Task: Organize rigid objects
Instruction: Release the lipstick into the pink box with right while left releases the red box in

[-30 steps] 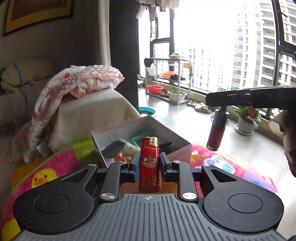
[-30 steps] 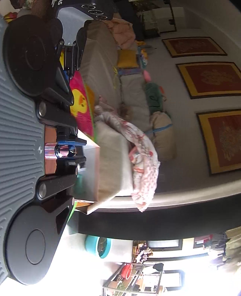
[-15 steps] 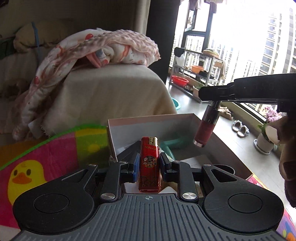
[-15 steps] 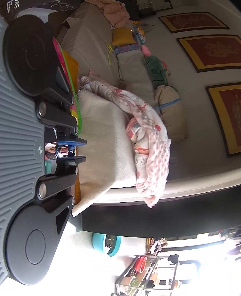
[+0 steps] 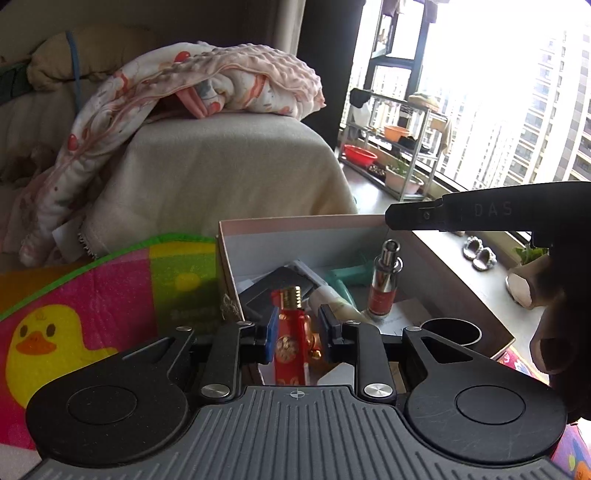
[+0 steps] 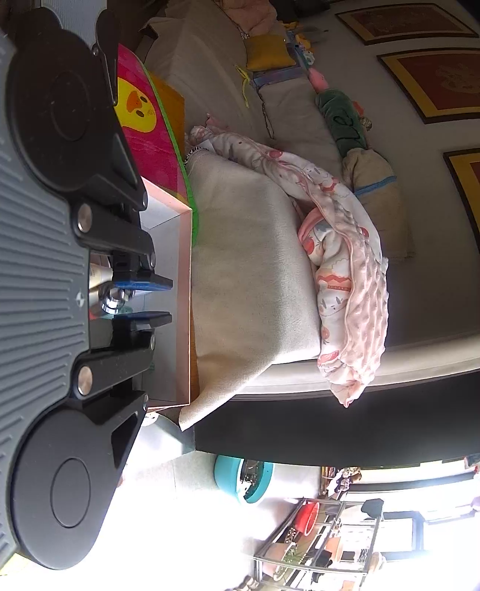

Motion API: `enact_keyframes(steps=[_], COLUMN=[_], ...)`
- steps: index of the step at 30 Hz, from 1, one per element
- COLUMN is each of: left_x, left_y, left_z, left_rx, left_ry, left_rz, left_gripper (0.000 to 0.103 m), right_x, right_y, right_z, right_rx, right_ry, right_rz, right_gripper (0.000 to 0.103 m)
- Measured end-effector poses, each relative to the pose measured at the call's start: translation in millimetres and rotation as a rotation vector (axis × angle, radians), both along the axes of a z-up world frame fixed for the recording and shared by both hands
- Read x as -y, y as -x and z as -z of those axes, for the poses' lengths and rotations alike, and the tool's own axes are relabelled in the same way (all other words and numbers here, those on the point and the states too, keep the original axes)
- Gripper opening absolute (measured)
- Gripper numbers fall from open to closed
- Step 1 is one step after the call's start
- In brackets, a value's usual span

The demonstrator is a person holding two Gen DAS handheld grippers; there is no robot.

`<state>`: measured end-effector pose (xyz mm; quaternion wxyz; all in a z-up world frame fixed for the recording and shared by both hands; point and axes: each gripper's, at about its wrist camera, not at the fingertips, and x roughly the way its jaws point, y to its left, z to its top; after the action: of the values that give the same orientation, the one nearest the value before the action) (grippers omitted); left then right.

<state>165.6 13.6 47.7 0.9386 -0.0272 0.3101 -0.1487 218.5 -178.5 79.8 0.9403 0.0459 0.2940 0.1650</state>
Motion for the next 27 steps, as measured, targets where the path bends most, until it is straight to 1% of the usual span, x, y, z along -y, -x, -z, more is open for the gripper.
enact_keyframes(steps=[2,3,4,6,8,10,12,14,17,19,21,23,24,26,27], left_x=[0,-1,-3,-8,-15,-23,-31,-39,-47,-49,-45,-36,-32,-27,-25], left_y=[5,8,12,25,41,59,80,103,135,149,162,172,174,178,181], left_z=[-6,-10,-13,-22,-28,-30,-29,-25,-13,0,17,34,40,52,53], left_rx=[0.025,0.039,0.051,0.082,0.102,0.109,0.109,0.112,0.096,0.056,0.032,0.030,0.024,-0.003,0.021], left_ry=[-0.002,0.000,0.004,0.014,0.013,0.005,-0.011,-0.040,-0.076,-0.081,-0.124,-0.207,-0.226,-0.237,-0.246], left_rz=[0.000,-0.003,-0.007,-0.018,-0.022,-0.029,-0.043,-0.061,-0.093,-0.103,-0.118,-0.137,-0.135,-0.126,-0.129], left_gripper=[0.027,0.027,0.027,0.027,0.027,0.027,0.027,0.027,0.027,0.027,0.027,0.027,0.027,0.026,0.026], right_x=[1,3,4,5,6,7,4,-2,-14,-21,-28,-36,-39,-41,-40], right_y=[4,8,13,24,41,60,80,101,135,157,178,190,195,200,201], right_z=[-3,-6,-10,-16,-24,-29,-30,-26,-12,3,23,43,55,75,82], right_rx=[-0.001,0.004,0.013,0.033,0.061,0.094,0.119,0.132,0.132,0.115,0.079,0.033,0.006,-0.041,-0.064], right_ry=[-0.006,-0.008,-0.007,-0.003,-0.005,-0.002,0.018,0.052,0.123,0.150,0.171,0.211,0.241,0.284,0.289], right_rz=[-0.003,-0.002,0.001,0.008,0.006,0.006,0.010,0.001,-0.030,-0.043,-0.046,-0.038,-0.027,0.012,0.023], right_gripper=[0.017,0.021,0.024,0.025,0.030,0.044,0.052,0.053,0.055,0.062,0.065,0.065,0.065,0.065,0.066])
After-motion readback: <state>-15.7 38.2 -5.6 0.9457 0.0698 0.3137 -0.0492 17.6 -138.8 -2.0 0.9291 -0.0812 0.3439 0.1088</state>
